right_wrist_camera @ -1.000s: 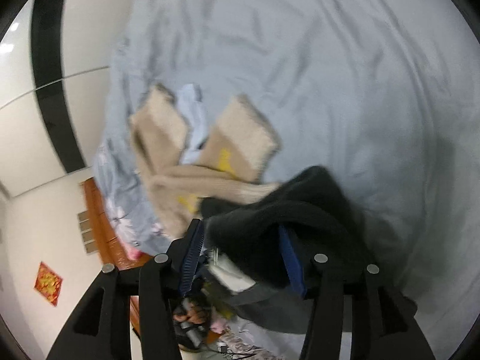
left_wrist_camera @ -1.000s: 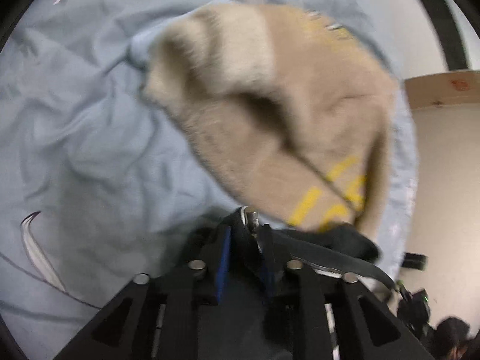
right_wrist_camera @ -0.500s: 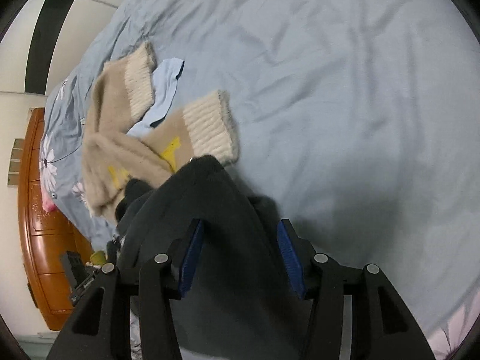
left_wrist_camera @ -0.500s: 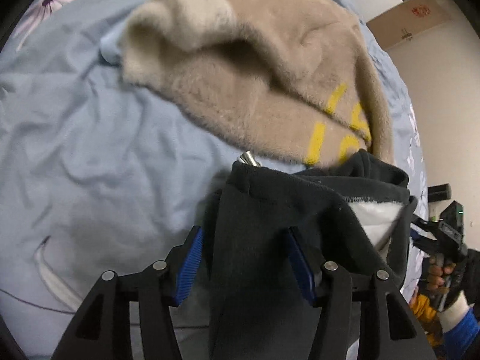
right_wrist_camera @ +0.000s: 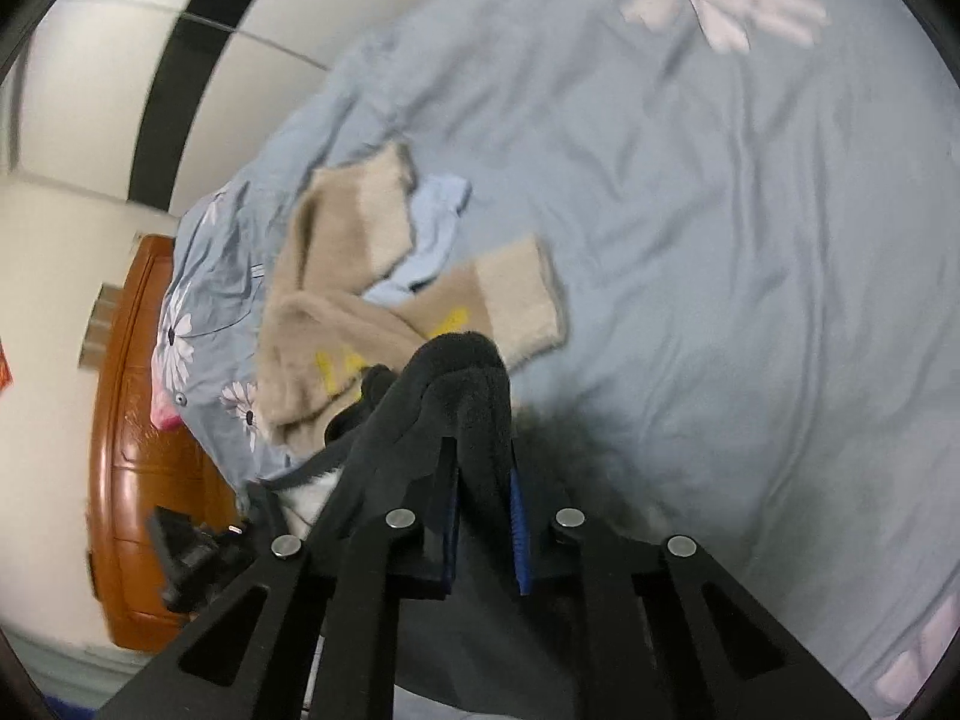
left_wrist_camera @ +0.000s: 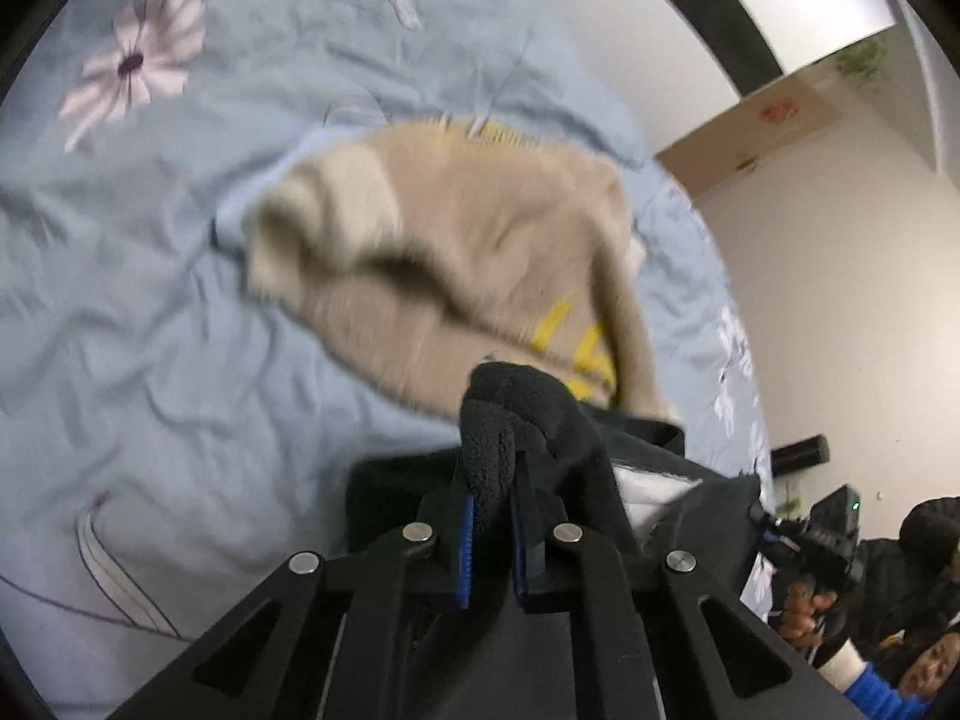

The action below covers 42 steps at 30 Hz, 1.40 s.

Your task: Fold clothes

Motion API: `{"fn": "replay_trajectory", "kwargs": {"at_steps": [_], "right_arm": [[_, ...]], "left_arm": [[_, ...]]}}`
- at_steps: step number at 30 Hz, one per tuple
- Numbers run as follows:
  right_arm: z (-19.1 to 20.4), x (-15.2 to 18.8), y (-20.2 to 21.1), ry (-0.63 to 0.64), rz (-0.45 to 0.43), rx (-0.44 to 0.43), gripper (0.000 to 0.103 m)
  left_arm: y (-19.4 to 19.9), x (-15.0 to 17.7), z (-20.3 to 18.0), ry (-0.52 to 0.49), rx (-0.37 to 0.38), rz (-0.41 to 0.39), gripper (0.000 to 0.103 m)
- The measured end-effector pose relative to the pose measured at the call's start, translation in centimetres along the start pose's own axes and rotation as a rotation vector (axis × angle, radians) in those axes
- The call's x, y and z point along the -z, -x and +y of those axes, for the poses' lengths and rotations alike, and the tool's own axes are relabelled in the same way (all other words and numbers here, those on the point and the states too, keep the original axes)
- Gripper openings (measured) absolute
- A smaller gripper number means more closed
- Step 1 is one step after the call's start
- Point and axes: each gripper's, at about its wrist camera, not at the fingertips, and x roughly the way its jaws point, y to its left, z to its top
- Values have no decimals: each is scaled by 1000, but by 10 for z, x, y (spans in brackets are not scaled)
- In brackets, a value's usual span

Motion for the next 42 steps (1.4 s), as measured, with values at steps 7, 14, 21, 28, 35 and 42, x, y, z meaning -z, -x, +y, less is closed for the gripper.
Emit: {"fn": "replay_trajectory", "kwargs": {"at_steps": [7, 14, 21, 28, 35, 42], "right_arm": [[-51, -6, -36, -171, 0, 79, 14], [-51, -12, -45, -169, 26, 112, 15], [-31, 2, -15, -96, 1, 113, 55], [-65, 86, 17, -227, -7, 111, 64], [-97, 152, 1, -422, -43, -31, 65], [-101, 153, -17, -421, -121, -140, 69]], "left_arm": [[-75, 2, 46, 102, -110, 130, 10], [-82, -3, 33, 59, -115, 183, 13], [-31, 19, 17, 58, -47, 144, 89], [-7, 100, 52, 263, -65, 194, 96], [-30, 151, 56, 428, 81, 172, 96], [-67, 146, 48, 466, 127, 47, 96]]}}
